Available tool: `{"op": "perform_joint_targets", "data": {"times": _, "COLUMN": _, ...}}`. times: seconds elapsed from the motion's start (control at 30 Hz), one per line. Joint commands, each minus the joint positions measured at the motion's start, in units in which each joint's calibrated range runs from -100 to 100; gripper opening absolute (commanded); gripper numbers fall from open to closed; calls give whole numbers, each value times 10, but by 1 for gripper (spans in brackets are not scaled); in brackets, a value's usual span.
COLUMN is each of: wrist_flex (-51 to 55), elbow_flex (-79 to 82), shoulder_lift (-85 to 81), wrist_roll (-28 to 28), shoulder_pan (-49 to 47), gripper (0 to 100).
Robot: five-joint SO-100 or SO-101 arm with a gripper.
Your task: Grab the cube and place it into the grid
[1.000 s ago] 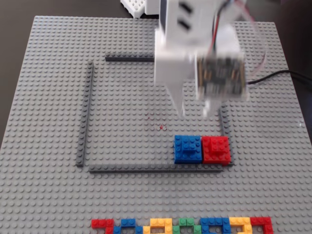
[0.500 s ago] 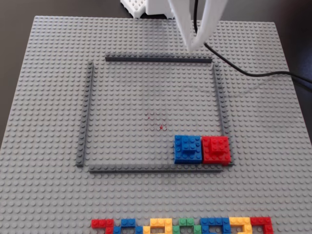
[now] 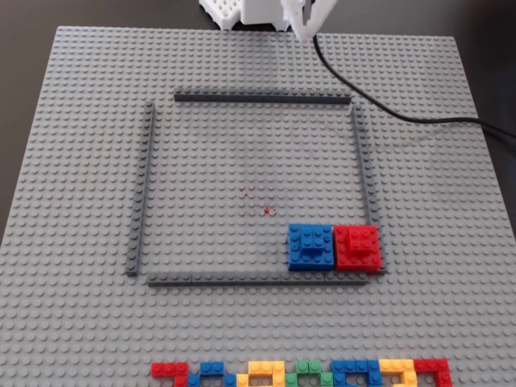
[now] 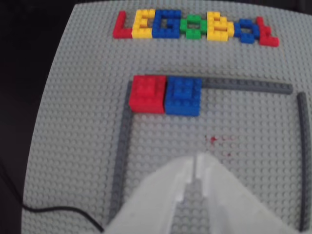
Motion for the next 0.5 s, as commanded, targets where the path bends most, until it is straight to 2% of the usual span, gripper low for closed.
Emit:
{"op": "perform_joint_targets", "data": {"times": 0.0, "wrist_flex": -55, "elbow_flex": 104, "shoulder_lift": -102, "wrist_roll": 0, "shoulder_pan": 19, "gripper": 0}}
{"op": "perform_joint_targets", "data": {"times": 0.47, "wrist_flex": -138, "elbow_flex": 391, "shoulder_lift": -300, "wrist_roll": 17, "shoulder_pan": 60, "gripper": 0}}
